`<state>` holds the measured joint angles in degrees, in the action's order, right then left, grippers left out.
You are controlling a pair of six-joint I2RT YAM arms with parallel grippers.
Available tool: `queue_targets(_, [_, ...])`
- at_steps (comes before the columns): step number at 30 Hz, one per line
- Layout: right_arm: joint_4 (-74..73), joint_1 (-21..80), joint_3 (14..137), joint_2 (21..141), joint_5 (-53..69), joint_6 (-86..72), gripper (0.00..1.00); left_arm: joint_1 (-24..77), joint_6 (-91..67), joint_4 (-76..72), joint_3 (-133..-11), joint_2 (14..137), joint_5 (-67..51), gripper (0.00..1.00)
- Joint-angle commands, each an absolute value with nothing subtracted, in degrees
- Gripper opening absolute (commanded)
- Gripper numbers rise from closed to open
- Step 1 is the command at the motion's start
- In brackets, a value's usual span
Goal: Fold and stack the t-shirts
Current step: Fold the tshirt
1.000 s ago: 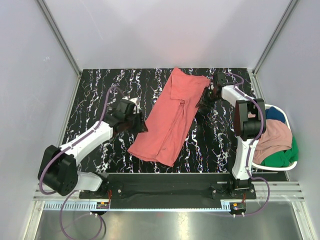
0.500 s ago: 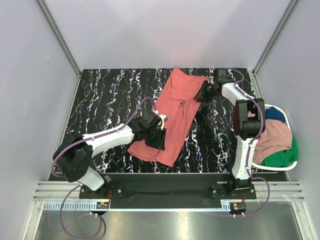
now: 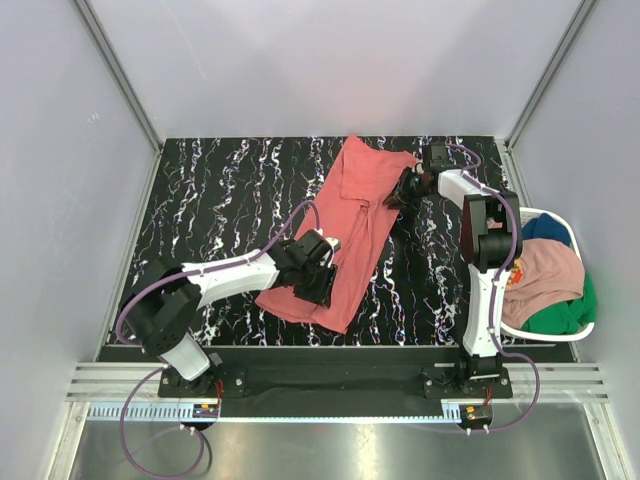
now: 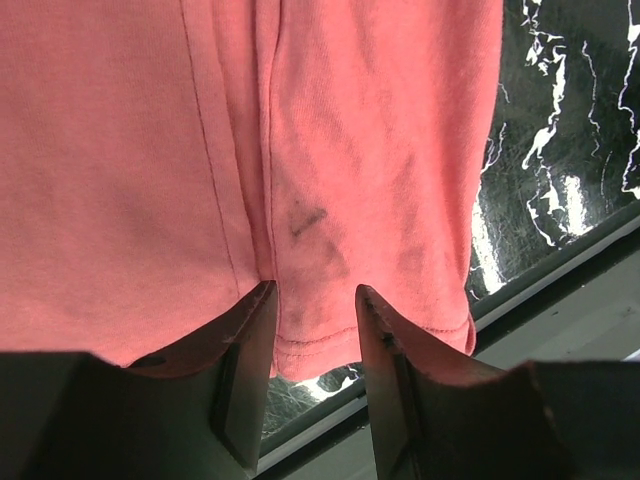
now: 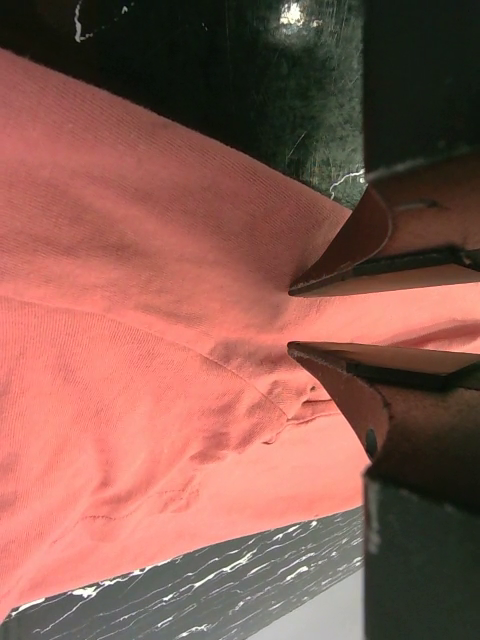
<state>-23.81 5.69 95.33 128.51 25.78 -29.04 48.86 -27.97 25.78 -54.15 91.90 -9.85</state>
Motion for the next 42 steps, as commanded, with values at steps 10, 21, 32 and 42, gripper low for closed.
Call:
queue_targets(10, [-21.4, 6.1, 95.3, 128.5, 25.9, -29.9, 0.31, 49.7, -27.7, 23.6, -53.2, 93.0, -6.9, 0.38])
queue_targets(21, [-24.8, 5.9, 95.8, 129.9, 20.7, -28.7, 0.29, 49.6, -33.6, 28.4, -52.7, 88.2, -0.5, 0.0])
queue_targets(32, [-29.1, 5.1, 97.1, 131.5, 15.5, -27.3, 0.27, 49.5, -40.4, 31.7, -50.1, 83.5, 4.0, 0.0])
queue_targets(42, [-29.2, 4.8, 96.8, 130.5, 14.5, -26.2, 0.26, 49.0, -42.2, 28.9, -47.6, 86.9, 0.4, 0.0])
